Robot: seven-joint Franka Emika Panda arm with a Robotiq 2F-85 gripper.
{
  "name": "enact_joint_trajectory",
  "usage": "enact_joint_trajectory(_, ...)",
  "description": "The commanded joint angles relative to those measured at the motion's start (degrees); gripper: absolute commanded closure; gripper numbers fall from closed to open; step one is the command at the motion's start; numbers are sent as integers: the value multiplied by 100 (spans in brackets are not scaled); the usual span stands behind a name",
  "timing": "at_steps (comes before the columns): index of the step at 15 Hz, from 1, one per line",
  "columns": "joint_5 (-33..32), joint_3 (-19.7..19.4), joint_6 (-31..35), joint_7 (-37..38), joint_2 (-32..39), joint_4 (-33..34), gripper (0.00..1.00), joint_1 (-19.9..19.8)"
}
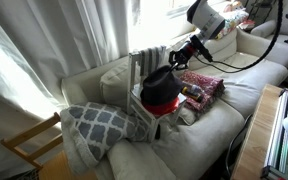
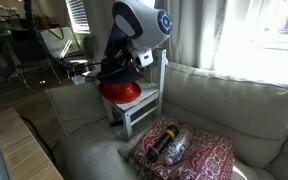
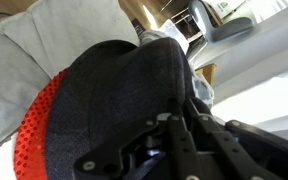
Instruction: Remove the caps from the chair ears starting with the orange hat and stack them on the chair seat
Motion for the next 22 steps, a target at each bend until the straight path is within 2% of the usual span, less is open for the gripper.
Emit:
enact_joint_trajectory(1, 70, -49, 444, -246, 117, 46, 98, 107)
enact_joint_trajectory(9, -183, -2, 894, -94, 251, 44, 98, 307)
enact_joint_trajectory(13, -332, 1, 1352, -57, 256, 17, 98, 448)
enact_joint_trajectory(15, -437, 8, 1576, -27, 239, -2, 83, 502)
enact_joint_trajectory(16, -502, 7, 1712, 17, 231, -10, 67, 532)
enact_joint_trajectory(17, -546, 18, 1831, 43, 220, -21, 63, 551)
enact_joint_trajectory(22, -950, 66, 2480, 341, -63, -153, 27, 757)
